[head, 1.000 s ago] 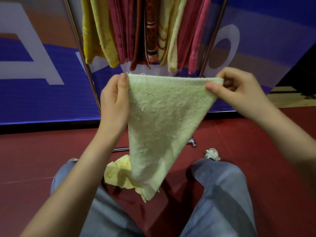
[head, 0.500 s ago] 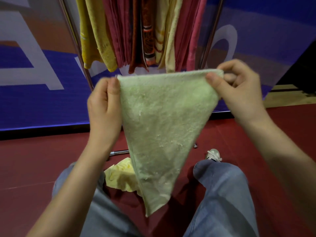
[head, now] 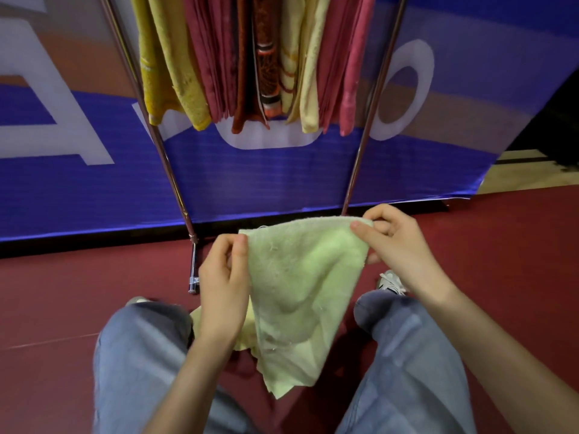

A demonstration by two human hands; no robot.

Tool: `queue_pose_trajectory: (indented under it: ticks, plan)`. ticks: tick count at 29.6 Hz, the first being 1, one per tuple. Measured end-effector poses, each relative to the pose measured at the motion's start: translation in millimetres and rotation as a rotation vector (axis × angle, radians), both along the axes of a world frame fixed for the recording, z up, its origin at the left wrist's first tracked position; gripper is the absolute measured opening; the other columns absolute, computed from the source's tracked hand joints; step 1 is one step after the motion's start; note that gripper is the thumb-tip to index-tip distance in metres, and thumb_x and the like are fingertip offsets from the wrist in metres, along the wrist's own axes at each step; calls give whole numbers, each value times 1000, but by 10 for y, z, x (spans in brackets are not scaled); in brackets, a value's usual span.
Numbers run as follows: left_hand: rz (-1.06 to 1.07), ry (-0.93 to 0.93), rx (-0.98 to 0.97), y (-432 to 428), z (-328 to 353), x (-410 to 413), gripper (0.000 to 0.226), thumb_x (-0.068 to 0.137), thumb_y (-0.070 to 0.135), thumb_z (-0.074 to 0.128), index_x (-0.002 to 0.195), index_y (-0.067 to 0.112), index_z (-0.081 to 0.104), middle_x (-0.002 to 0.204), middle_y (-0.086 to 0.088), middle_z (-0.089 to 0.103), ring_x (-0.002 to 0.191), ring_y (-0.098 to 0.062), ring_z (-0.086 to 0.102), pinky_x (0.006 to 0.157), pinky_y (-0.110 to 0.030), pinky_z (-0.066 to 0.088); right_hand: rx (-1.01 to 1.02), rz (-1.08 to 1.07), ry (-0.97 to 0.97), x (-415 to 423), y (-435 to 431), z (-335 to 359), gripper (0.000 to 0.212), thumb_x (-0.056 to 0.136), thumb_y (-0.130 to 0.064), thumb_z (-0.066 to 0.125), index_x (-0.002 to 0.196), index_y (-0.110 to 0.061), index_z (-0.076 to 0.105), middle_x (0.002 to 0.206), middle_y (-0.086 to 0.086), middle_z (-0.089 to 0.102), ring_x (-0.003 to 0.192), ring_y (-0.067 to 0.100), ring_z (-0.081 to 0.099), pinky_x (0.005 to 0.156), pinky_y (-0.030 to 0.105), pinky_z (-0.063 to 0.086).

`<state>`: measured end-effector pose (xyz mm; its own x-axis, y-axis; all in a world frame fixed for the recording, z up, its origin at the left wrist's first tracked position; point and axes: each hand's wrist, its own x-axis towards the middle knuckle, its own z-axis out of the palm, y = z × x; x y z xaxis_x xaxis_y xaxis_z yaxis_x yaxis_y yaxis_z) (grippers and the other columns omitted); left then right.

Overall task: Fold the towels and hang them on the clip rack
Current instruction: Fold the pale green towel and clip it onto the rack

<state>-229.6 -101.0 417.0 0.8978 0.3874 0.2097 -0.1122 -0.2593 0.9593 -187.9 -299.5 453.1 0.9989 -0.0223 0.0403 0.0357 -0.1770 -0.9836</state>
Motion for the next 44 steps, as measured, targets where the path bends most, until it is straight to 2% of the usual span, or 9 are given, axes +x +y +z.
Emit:
queue_pose_trajectory:
  ticks: [4,9,12,19,25,31,34,38,44]
  plan:
    - [-37,-1,-10,-153,-51,-40,23,90,31,47,70,23,52,57,6,47,52,-4,40,53,-37,42,31,74,100,-76,160,-96,21,85,-4,56,68,-14,49,43,-7,57,43,-2,53,44,18,50]
    - [-121,-32,123,-314,-176,-102,15,81,50,41,75,39,50,74,14,59,69,4,56,59,-10,41,139,200,200,-218,427,-133,16,87,-5,54,72,-11,52,60,5,61,59,8,61,57,21,56]
    - [-120,-45,176,-310,-234,-122,13,79,52,38,77,43,47,78,17,57,76,6,56,62,-11,42,206,255,255,-262,487,-103,17,93,-15,45,80,-10,55,78,15,59,70,18,61,63,21,56]
    - [-125,-92,137,-291,-197,-168,15,85,29,45,81,43,48,79,16,59,77,12,56,66,-2,39,267,314,331,-314,494,-68,52,96,-36,19,87,-8,61,78,12,64,66,12,66,69,22,56]
    - [-182,-122,175,-244,-268,-222,10,78,44,48,87,45,50,85,17,60,83,11,57,69,-2,41,272,374,359,-342,458,-63,63,82,-50,17,85,-11,65,80,10,66,70,10,67,72,20,55]
    - [-169,-134,178,-207,-301,-240,14,74,42,53,87,46,49,79,19,61,78,13,57,66,-2,42,171,469,311,-382,419,-88,60,75,-52,16,88,-20,65,84,-1,67,78,5,64,78,19,52]
    - [-200,-126,137,-198,-279,-240,8,73,42,53,81,45,54,83,26,64,75,11,58,64,-3,42,124,471,224,-374,383,-134,49,88,-53,21,92,-27,62,78,-6,65,70,4,62,74,19,50]
    - [-280,-133,120,-201,-222,-241,6,73,41,55,78,43,57,80,27,64,68,9,57,61,-3,40,67,504,144,-327,278,-89,42,87,-44,22,104,-27,57,72,-6,64,60,5,58,69,18,48]
    - [-299,-101,17,-182,-134,-219,5,72,32,63,71,35,60,62,22,62,54,7,52,54,-4,37,-243,627,104,-152,44,1,27,89,-42,44,88,-24,64,58,-3,52,57,10,47,61,19,41]
